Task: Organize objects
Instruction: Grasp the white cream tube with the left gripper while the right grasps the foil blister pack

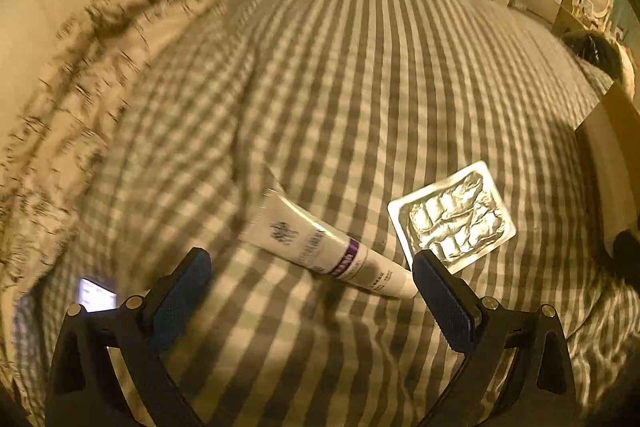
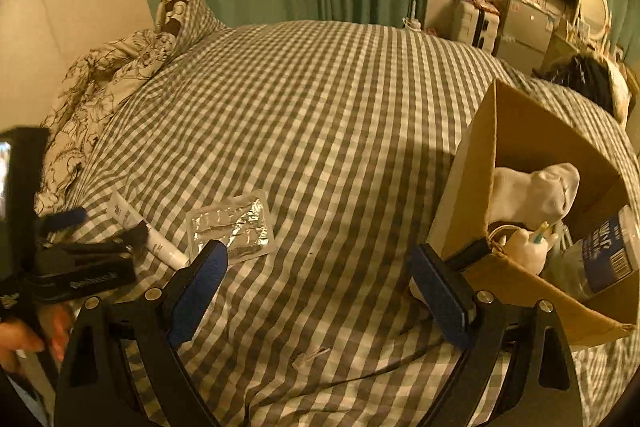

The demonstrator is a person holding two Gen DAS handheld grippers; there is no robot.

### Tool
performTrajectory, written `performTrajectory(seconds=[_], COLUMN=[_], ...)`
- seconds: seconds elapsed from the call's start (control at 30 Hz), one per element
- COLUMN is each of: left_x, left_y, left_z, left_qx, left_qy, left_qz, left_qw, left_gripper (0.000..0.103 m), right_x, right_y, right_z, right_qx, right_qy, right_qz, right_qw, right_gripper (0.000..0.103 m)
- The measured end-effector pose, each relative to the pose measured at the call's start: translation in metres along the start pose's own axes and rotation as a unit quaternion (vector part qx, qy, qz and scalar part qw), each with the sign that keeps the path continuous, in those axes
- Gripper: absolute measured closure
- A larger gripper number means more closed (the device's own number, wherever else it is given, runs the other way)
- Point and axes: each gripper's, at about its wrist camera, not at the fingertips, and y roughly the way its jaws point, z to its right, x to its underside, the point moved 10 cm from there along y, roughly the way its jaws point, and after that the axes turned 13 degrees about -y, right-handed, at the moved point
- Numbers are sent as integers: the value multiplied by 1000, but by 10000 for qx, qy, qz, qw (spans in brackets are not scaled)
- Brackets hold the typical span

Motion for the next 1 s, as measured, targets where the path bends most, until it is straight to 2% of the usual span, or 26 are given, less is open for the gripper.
performTrajectory(seconds=[0.13, 0.17, 0.2, 0.27, 0.3, 0.33, 0.37, 0.4, 0.47, 0.6, 0.67, 0.8, 1.0], left_x=[9, 11, 13, 15, 16, 19, 19, 19, 17, 13, 9, 1, -5], left_y=[19, 23, 26, 30, 32, 33, 32, 29, 17, -18, -33, -44, -30], left_z=[14, 19, 24, 33, 36, 39, 38, 37, 35, 29, 22, 1, -15], left_qx=[50, 78, 122, 265, 275, 424, 423, 468, 684, 964, 917, 815, 646], left_qy=[95, 146, 199, 287, 328, 347, 330, 277, 146, 62, 132, 85, -46], left_qz=[-310, -355, -403, -485, -488, -571, -555, -516, -405, -84, 145, 318, 294], left_qw=[9995, 9992, 9989, 9981, 9979, 9969, 9970, 9972, 9967, 9953, 9956, 9961, 9975], left_gripper=[7, 13, 26, 42, 59, 67, 75, 78, 82, 82, 82, 82, 82], right_x=[4, 6, 5, 6, 7, 7, 7, 8, 9, 8, 6, 1, -7], right_y=[6, 7, 11, 14, 15, 16, 17, 18, 18, 20, 23, 36, 66], right_z=[7, 8, 6, 6, 5, 4, 3, 3, 0, -7, -14, -38, -82], right_qx=[-24, -34, -38, -61, -64, -47, -33, -29, -59, -185, -267, -331, -418], right_qy=[105, 123, 129, 139, 137, 118, 96, 76, 68, 67, 23, -308, -1122], right_qz=[-78, -109, -140, -188, -202, -220, -234, -242, -248, -228, -241, -313, -459], right_qw=[9999, 9999, 9998, 9997, 9997, 9997, 9997, 9997, 9997, 9995, 9994, 9985, 9917], right_gripper=[10, 10, 10, 10, 10, 10, 10, 10, 10, 10, 10, 10, 10])
